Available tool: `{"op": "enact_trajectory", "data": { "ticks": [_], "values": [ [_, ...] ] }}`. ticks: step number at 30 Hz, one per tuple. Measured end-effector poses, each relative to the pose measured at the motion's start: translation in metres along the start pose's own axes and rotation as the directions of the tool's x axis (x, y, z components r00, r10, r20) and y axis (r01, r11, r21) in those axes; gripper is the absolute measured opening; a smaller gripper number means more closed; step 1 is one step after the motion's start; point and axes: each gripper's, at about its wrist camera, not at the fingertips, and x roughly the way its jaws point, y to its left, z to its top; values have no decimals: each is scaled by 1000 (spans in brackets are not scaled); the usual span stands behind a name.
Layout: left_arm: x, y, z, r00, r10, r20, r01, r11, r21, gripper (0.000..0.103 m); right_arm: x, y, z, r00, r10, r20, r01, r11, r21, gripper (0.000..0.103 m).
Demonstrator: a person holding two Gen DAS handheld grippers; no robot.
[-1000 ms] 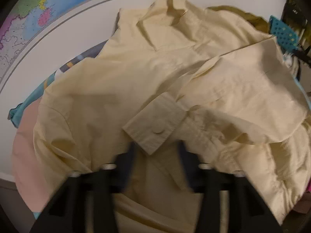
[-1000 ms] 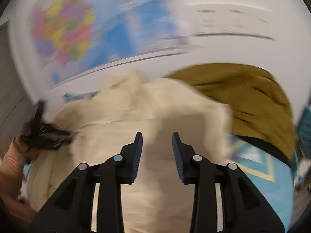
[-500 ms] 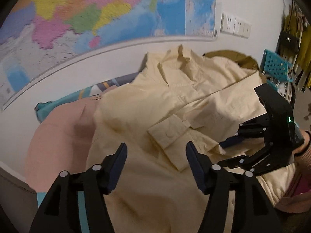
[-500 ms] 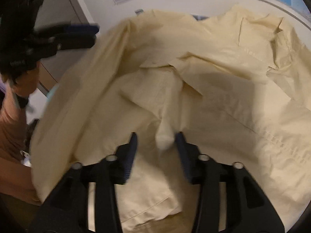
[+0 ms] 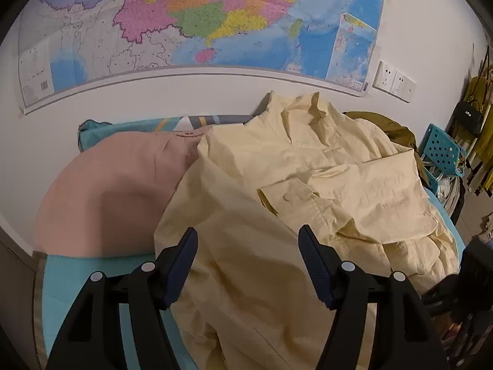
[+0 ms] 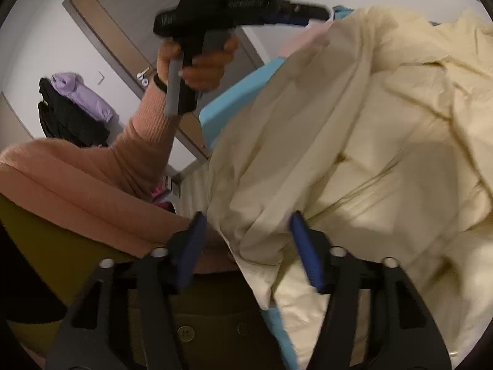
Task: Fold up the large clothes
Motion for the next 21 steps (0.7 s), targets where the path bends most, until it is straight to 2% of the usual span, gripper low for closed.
{"op": "enact_trajectory", "data": {
  "ticks": [1,2,4,7,9,10,12,13,14,16,18,19,20,21],
  "values": [
    [-1,0,-2,1000,-4,0,4,1000,0,66,3,1,-1,1000,-10,-6,10,1000,-5,28],
    [-2,0,-4,1000,-4,0,4,1000,-1,66,2,1,0,1000,-4,-10,4,1000,10,22],
    [-7,1,-6,1000,0,5,0,1000,0,66,-14,2,12,999,7,40,-8,1000,16,15],
    [-21,3,-5,999,7,37,-7,1000,-4,67,-67,11,43,982,-18,185,17,1000,9,10],
    [-30,6,-2,998,5,69,-4,1000,-16,71,-116,12,67,956,-120,269,129,992,-16,9],
    [-35,8,0,996,3,86,-1,1000,-28,71,-132,9,73,945,-155,288,164,986,-10,9],
    [-37,11,6,995,0,98,5,999,-50,71,-171,-5,94,909,-262,324,274,962,9,8],
    [-36,12,10,995,6,99,0,998,-58,71,-183,-11,97,901,-294,318,289,955,63,8],
    [-34,11,12,995,11,100,-5,998,-59,71,-197,-26,104,878,-369,307,361,929,82,7],
    [-24,7,14,997,1,83,3,999,-48,71,-210,-54,104,842,-461,280,433,887,158,3],
    [-11,1,13,999,11,54,-10,1000,-25,71,-208,-77,100,822,-521,230,487,852,192,3],
    [2,-5,11,999,23,22,-23,1000,1,71,-211,-88,92,824,-526,212,482,847,226,3],
    [10,-8,10,999,32,2,-32,999,15,71,-206,-104,83,842,-508,183,454,849,268,6],
    [20,-11,9,999,43,-20,-43,999,32,71,-199,-115,73,844,-514,155,458,840,289,8]
  ]
}}
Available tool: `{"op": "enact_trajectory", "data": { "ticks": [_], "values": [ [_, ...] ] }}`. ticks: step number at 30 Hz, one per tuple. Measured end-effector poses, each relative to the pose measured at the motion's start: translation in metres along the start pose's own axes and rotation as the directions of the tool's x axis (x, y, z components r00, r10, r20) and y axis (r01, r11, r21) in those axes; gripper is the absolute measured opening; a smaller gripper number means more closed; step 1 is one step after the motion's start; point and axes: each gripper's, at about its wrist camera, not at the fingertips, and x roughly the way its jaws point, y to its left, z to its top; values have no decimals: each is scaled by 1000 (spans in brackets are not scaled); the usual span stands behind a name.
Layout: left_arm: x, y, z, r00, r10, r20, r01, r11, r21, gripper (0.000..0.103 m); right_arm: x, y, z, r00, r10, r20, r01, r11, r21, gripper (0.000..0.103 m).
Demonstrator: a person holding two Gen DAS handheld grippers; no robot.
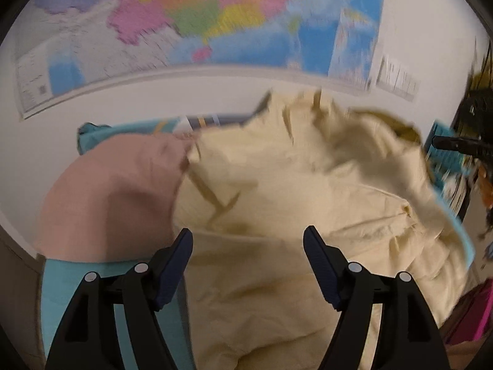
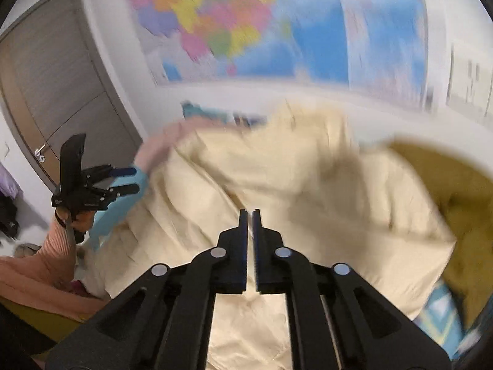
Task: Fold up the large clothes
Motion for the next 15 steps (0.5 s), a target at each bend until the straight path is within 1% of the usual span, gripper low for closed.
{"op": "enact_trajectory", "data": {
  "ticks": [1,2,3,4,5,6,7,8,10,11,12,13,14,15],
  "values": [
    [11,-4,-1,1000,15,-27,-14,1000,19,71,5,-4,-8,1000,-21,-8,21,1000,16,23],
    [20,-5,-1,999,23,-46,-22,999,28,71,10,-12,-20,999,-33,-17,33,998,46,52],
    [29,-7,-1,997,26,-69,-24,999,34,71,11,-16,-31,1000,-25,-12,25,997,66,63],
    [34,-6,0,997,27,-77,-24,999,38,71,13,-19,-38,1000,-14,-2,14,997,82,71],
    [39,-6,2,996,29,-82,-26,999,40,71,19,-20,-49,1000,-15,-19,17,996,92,71],
    [42,-6,4,996,31,-86,-27,999,40,71,25,-23,-57,998,-39,-40,43,994,98,71],
    [46,-6,8,996,31,-87,-28,999,37,72,29,-24,-62,998,-47,-49,52,993,107,74],
    [49,-6,12,996,32,-88,-29,999,35,72,35,-26,-71,997,-31,-67,39,991,127,78],
    [58,-8,19,995,49,-90,-45,998,44,72,46,-34,-82,994,-21,-107,38,987,154,79],
    [64,-10,23,994,60,-96,-56,997,45,71,54,-34,-86,991,-33,-128,51,988,146,73],
    [68,-10,25,992,63,-106,-59,997,41,65,60,-32,-85,990,-37,-133,54,990,133,68],
    [75,-11,27,991,64,-117,-60,998,36,60,61,-31,-86,991,-26,-133,43,991,126,52],
    [80,-11,30,990,72,-124,-69,997,33,54,62,-29,-85,991,-16,-132,33,991,126,40],
    [83,-12,31,989,77,-123,-73,997,30,51,58,-24,-82,993,-24,-118,35,995,98,34]
  ]
}}
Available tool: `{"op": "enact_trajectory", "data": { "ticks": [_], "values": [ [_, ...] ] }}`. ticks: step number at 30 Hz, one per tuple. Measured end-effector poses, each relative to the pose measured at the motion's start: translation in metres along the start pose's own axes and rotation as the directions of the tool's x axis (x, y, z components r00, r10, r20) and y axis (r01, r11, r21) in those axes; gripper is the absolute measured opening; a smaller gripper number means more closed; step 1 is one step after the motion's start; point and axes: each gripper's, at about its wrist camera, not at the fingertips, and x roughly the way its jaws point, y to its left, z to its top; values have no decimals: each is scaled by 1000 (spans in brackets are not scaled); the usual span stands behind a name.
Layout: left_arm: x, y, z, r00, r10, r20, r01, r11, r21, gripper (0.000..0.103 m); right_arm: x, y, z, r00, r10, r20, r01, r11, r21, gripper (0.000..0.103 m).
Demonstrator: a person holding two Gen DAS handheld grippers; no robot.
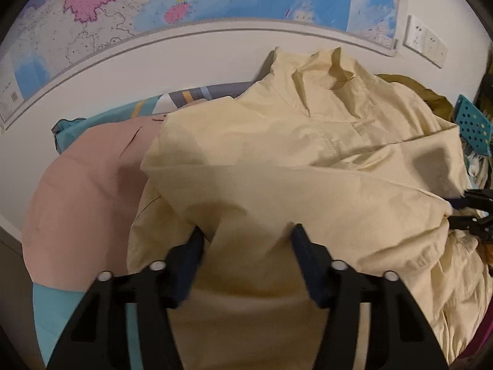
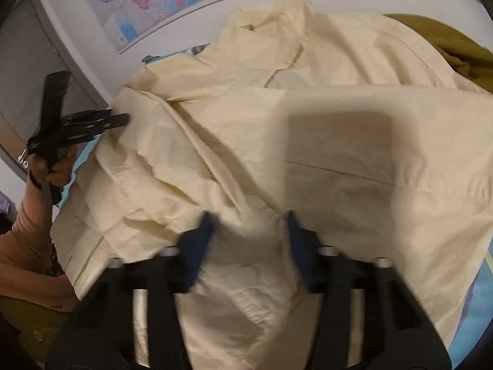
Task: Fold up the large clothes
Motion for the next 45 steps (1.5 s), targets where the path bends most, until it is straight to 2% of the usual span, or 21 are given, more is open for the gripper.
{"op": "enact_trajectory", "data": {
  "ticks": [1,2,4,6,8,10,13,15,18,20,21,24,25,29,33,37,40,45],
  "values": [
    [1,0,2,1000,2,3,-2,1000,-4,48,-6,3,2,1000,-10,22,11,1000,-24,25],
    [1,0,4,1000,3,8,-3,1000,-8,45,-17,8,7,998,-23,56,25,999,-43,22],
    [-1,2,10,1000,-5,22,6,1000,-27,43,-43,14,14,990,-47,136,54,997,-50,20],
    [-8,3,17,998,-2,58,4,999,-41,42,-66,20,33,971,-95,220,116,990,-84,20],
    [-11,2,25,997,2,81,2,999,-49,42,-77,20,50,959,-111,260,138,987,-88,21],
    [-7,0,30,996,12,85,-7,998,-57,42,-74,10,59,957,-148,249,171,982,-74,22],
    [12,-8,34,996,58,63,-56,998,-40,42,-39,-19,62,967,-205,153,208,978,-7,22],
    [30,-12,34,996,90,24,-89,996,-16,44,-17,-35,55,969,-225,102,224,974,27,25],
    [40,-15,31,993,117,5,-117,993,8,48,10,-42,44,965,-259,42,257,966,38,36],
    [34,-15,27,993,120,20,-120,993,12,52,1,-37,39,959,-272,78,270,962,42,45],
    [25,-15,24,992,125,33,-126,992,12,58,-9,-33,36,954,-280,108,276,960,49,48],
    [-4,-18,13,986,120,112,-126,991,49,64,-39,-17,28,956,-227,185,228,973,17,56],
    [-13,-21,9,985,114,131,-123,990,65,66,-48,-8,24,950,-234,206,241,971,-9,61],
    [-39,-41,-5,983,62,174,-88,985,148,70,-56,1,29,955,-212,206,225,974,-40,60],
    [-39,-71,-3,982,41,182,-85,966,243,71,-37,-4,59,956,-212,203,223,974,-34,60],
    [-19,-82,21,987,24,162,-63,968,243,71,6,-7,96,957,-240,162,249,968,-39,59],
    [-2,-82,41,992,6,129,-33,977,209,71,37,-2,121,942,-300,154,318,942,-108,60],
    [15,-81,51,995,-13,100,-6,983,186,71,83,-9,155,947,-306,98,319,935,-158,60]
  ]
}}
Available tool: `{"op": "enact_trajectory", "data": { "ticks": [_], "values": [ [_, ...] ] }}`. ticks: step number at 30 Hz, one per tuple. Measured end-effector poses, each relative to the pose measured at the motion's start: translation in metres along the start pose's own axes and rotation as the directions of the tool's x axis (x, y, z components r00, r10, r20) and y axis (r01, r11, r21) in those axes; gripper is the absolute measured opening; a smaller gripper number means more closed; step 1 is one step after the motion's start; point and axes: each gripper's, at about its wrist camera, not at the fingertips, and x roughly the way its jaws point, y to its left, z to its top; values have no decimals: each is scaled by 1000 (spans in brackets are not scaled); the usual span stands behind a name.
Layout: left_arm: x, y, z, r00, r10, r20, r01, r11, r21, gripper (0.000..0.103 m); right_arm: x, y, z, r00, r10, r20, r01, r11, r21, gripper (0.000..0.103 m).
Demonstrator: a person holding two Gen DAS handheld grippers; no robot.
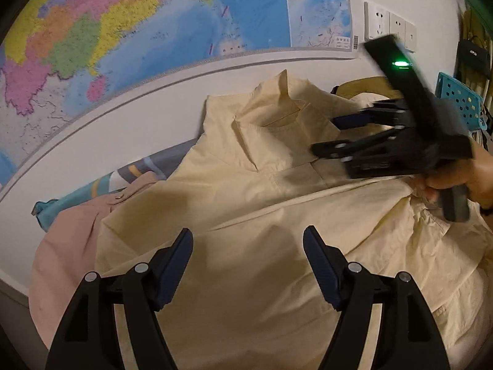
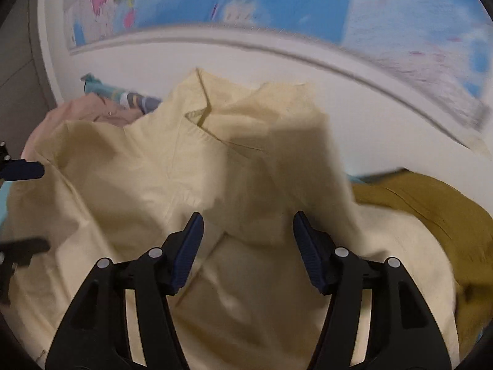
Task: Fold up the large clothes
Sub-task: 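Lift the shirt with the right tool and fold it over toward the left tool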
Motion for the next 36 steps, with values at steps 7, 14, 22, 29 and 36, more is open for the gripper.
{"op": "enact_trajectory", "data": {
  "ticks": [7,14,22,29,36],
  "values": [
    [16,15,-5,999,5,-36,-6,1000,-30,71,16,-17,15,999,-25,-20,25,1000,3,10],
    [5,30,-4,1000,14,10,-13,998,-57,71,-48,-39,47,975,8,223,-24,997,67,2],
    [-18,33,-28,998,62,27,-61,997,-40,73,2,-53,43,987,-104,121,88,988,130,4],
    [-60,47,-82,998,43,56,-39,997,-70,76,-82,-67,2,981,-39,190,3,983,185,62],
    [-117,54,-169,994,-12,107,29,986,-164,78,-186,-50,-127,985,97,144,-123,974,190,75]
  ]
}}
